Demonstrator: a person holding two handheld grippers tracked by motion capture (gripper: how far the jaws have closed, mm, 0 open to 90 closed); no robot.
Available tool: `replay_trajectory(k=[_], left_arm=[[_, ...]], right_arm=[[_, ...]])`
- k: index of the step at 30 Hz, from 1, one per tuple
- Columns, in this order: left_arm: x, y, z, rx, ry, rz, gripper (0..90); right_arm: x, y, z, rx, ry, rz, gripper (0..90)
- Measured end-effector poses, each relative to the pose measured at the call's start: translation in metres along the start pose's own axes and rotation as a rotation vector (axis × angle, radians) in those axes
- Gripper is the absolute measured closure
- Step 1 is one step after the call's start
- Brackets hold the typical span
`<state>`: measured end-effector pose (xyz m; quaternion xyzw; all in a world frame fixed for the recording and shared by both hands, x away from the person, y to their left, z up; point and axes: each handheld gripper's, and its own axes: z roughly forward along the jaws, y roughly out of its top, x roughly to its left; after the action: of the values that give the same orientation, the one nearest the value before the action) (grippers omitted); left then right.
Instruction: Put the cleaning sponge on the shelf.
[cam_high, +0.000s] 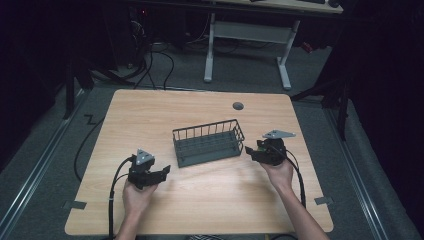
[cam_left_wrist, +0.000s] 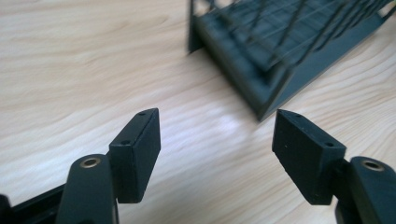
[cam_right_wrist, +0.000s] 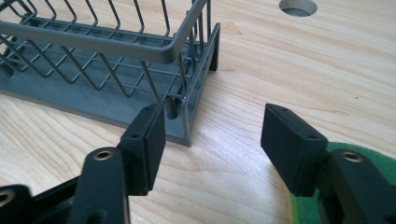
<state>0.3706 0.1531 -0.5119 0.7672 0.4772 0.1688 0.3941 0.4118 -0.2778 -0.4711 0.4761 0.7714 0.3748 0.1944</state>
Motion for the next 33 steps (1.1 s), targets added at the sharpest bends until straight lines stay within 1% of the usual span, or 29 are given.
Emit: replay_trajectory(k=[1, 3, 5, 8, 9, 10, 11, 13, 14, 16, 18, 20, 22, 25, 26, 33], left_arm=[[0.004, -0.004, -0.001, 0.014, 0.02, -0.006, 33.9], [0.011, -0.011, -0.003, 0.031, 0.047, -0.018, 33.9], [0.017, -0.017, -0.005, 0.036, 0.079, -0.022, 33.9], [0.024, -0.025, -0.006, 0.039, 0.11, -0.035, 33.7], [0.026, -0.026, -0.007, 0.041, 0.116, -0.039, 33.6], [0.028, -0.028, -0.007, 0.043, 0.124, -0.039, 33.5], [0.029, -0.03, -0.007, 0.037, 0.132, -0.037, 33.5], [0.031, -0.032, -0.008, 0.026, 0.144, -0.035, 33.5], [0.032, -0.033, -0.008, 0.02, 0.151, -0.035, 33.5], [0.032, -0.034, -0.008, 0.023, 0.168, -0.033, 33.4], [0.031, -0.034, -0.008, 0.028, 0.185, -0.021, 33.1], [0.032, -0.034, -0.008, 0.032, 0.199, -0.032, 30.4], [0.032, -0.034, -0.007, 0.029, 0.205, -0.04, 30.0], [0.032, -0.034, -0.007, 0.031, 0.205, -0.038, 29.7], [0.032, -0.034, -0.007, 0.031, 0.203, -0.038, 29.5], [0.032, -0.033, -0.007, 0.031, 0.199, -0.036, 29.0]], right_arm=[[-0.001, 0.0, -0.002, -0.005, -0.002, 0.0, 41.6], [-0.004, -0.003, -0.008, -0.012, -0.015, 0.005, 41.9], [-0.009, -0.008, -0.013, -0.049, -0.024, 0.014, 42.2], [-0.018, -0.013, -0.018, -0.012, -0.057, 0.027, 40.7], [-0.021, -0.016, -0.02, -0.014, -0.068, 0.035, 39.7], [-0.024, -0.019, -0.023, -0.039, -0.08, 0.039, 38.6], [-0.028, -0.022, -0.025, -0.044, -0.091, 0.046, 38.0], [-0.035, -0.027, -0.029, -0.027, -0.11, 0.066, 34.3], [-0.038, -0.03, -0.03, -0.023, -0.117, 0.084, 33.8], [-0.045, -0.034, -0.033, -0.026, -0.13, 0.107, 31.8], [-0.05, -0.038, -0.035, -0.028, -0.138, 0.131, 30.8], [-0.054, -0.041, -0.035, -0.018, -0.144, 0.139, 29.6], [-0.056, -0.044, -0.033, -0.007, -0.152, 0.142, 28.8], [-0.058, -0.049, -0.03, -0.007, -0.147, 0.155, 28.7], [-0.058, -0.05, -0.028, -0.002, -0.151, 0.147, 28.6], [-0.057, -0.044, -0.014, 0.03, -0.156, 0.14, 26.6]])
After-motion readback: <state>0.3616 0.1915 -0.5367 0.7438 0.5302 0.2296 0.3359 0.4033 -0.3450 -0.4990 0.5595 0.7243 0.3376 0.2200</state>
